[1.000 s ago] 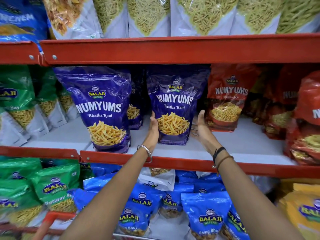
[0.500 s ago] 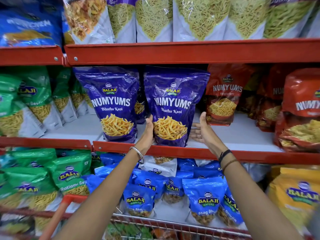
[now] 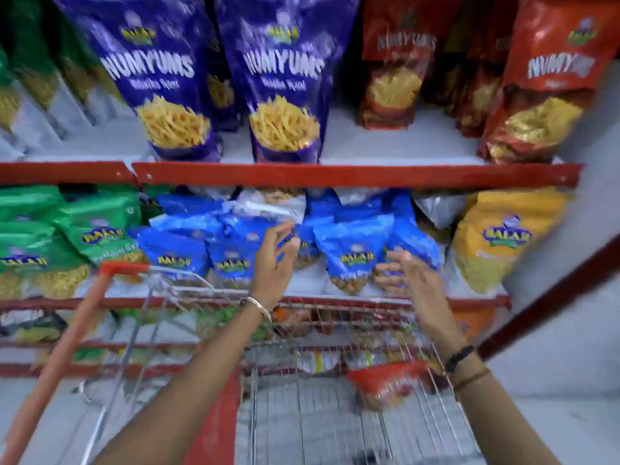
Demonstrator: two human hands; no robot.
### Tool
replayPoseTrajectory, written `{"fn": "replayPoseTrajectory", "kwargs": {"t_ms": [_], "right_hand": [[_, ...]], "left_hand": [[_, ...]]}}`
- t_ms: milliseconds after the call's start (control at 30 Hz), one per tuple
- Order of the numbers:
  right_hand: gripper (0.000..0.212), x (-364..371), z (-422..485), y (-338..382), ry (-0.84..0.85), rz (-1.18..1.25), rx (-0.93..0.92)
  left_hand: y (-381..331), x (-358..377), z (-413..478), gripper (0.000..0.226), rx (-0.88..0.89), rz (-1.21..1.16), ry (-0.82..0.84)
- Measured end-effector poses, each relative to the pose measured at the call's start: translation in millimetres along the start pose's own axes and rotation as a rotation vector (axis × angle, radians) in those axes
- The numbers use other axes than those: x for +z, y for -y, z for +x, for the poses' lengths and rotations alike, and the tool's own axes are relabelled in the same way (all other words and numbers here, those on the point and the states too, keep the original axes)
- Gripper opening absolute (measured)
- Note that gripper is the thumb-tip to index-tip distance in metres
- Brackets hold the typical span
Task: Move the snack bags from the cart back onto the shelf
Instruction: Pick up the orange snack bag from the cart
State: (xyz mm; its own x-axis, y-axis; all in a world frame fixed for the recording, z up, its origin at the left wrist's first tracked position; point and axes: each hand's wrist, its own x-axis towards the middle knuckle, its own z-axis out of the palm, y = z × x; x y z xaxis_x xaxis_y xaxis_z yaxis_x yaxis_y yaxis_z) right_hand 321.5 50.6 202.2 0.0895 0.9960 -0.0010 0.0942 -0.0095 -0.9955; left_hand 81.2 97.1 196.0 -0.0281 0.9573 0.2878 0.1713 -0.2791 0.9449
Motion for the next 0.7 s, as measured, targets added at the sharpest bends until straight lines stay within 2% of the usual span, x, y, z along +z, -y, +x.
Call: {"fn": "replayPoseTrajectory", "kwargs": {"t_ms": [67,167,267,333,367,433,467,533,600,700], "right_hand": [[0.045,-19.6,-35.3,-51.2,-0.094,-0.052,0.131],[0.034,-49.4,-69.7,-121.0,-0.176,-0.213,0.347],[0.016,-73.5,-80.7,-173.4,-0.051,-0.472,0.572],[0.022,-80.2,-76.9,-199.0,0.053,-0.538,0.669],[0.023,-82.4,-74.4,-211.9,0.105,-0.604,0.671],[0.051,-79.5,-64.9,-221.3,0.160,-0.641,0.699],[0.064,-78.6,-60.4,-226.7,0.160,-0.660,0.684],[0.073,-77.4,-49.2,-235.0,0.121,-0.635,0.617],[0.068,-77.5,-38.8,-243.9,0.035,-0.644,0.602],[0.040,-78.2,-30.0,-254.4,-0.018,-0.663,0.590]], "left_hand": [[33.5,19.5,-40.2,0.031,-0.106,0.079,0.080],[79.9,48.3,-90.9,0.027,-0.301,0.103,0.186],[117.6,75.8,-131.3,0.028,-0.422,0.167,0.302],[142.6,92.3,-152.2,0.035,-0.543,0.212,0.354],[154.1,100.3,-161.8,0.042,-0.626,0.216,0.380],[174.6,114.9,-177.6,0.055,-0.778,0.214,0.440],[183.4,122.9,-183.9,0.057,-0.833,0.209,0.456],[197.8,138.4,-191.6,0.057,-0.885,0.162,0.450],[205.4,152.5,-190.2,0.050,-0.931,0.104,0.392],[211.4,167.2,-180.4,0.019,-1.054,0.084,0.207]]}}
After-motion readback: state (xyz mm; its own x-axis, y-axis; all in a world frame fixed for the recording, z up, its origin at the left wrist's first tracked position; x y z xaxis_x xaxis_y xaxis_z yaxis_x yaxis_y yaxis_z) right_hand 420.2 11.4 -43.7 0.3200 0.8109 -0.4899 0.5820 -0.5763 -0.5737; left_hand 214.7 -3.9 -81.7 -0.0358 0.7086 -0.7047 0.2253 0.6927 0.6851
